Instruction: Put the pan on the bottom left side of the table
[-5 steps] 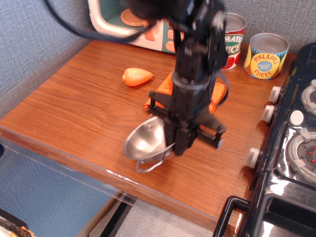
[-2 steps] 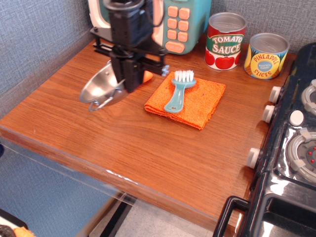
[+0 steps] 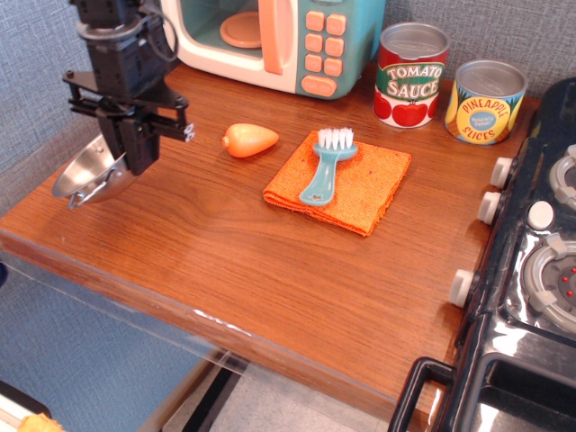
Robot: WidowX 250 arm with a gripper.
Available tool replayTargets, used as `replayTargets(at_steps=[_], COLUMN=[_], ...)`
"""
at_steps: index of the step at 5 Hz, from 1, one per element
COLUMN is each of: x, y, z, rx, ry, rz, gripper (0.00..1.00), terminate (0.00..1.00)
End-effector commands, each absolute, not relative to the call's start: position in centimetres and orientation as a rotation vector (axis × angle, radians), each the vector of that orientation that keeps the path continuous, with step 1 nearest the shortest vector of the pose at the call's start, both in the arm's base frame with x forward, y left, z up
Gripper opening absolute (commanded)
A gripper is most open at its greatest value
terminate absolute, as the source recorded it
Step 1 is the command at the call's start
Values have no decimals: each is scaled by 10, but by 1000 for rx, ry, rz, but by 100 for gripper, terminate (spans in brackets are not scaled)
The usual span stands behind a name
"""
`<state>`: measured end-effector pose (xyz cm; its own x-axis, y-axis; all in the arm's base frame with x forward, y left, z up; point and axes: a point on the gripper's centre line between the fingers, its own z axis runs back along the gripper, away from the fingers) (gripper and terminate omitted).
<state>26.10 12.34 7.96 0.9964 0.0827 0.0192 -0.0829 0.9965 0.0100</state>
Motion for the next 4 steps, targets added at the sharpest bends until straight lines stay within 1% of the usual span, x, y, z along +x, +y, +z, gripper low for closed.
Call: replayTargets(at_steps=[1,2,3,4], x=[252,259,267,270], y=[151,156,153,143], z=[70,57,50,50], rx=[58,70,73,69], ry=[-8,23,42,49], rz=[145,160,150,142], gripper=[0,0,0,100], terminate=[0,0,0,0])
